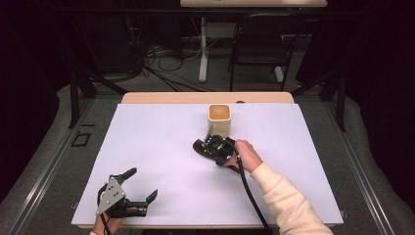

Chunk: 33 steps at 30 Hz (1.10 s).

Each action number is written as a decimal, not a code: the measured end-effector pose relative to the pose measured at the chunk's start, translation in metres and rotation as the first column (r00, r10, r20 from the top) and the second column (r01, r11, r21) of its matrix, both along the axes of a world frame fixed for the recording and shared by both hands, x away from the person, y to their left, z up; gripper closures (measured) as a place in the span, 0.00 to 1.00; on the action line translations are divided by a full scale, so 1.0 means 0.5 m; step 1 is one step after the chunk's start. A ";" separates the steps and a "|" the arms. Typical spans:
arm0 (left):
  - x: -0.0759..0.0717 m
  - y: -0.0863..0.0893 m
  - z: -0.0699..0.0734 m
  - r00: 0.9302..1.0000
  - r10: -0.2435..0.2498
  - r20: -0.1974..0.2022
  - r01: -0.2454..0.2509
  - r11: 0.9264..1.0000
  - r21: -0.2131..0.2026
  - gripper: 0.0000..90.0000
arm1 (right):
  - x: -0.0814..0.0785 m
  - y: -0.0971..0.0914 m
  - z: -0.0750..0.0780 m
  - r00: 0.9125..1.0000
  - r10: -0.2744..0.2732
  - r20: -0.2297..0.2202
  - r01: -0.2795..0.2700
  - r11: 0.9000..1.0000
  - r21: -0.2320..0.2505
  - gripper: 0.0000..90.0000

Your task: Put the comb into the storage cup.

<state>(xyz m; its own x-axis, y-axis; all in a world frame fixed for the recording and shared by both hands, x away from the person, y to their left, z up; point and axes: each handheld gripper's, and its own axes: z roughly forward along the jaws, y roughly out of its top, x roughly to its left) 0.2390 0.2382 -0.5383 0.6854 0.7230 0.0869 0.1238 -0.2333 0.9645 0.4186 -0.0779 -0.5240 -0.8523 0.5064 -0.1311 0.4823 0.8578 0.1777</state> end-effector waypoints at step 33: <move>0.000 0.001 -0.001 1.000 0.002 -0.008 -0.002 1.000 0.004 0.02 | -0.007 -0.015 0.008 1.000 -0.015 0.018 0.014 0.999 0.048 0.80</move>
<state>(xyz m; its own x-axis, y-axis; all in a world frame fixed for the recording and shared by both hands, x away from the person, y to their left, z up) 0.2392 0.2385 -0.5389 0.6848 0.7239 0.0838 0.1322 -0.2365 0.9626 0.4150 -0.0853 -0.5202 -0.8427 0.5244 -0.1218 0.4907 0.8413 0.2270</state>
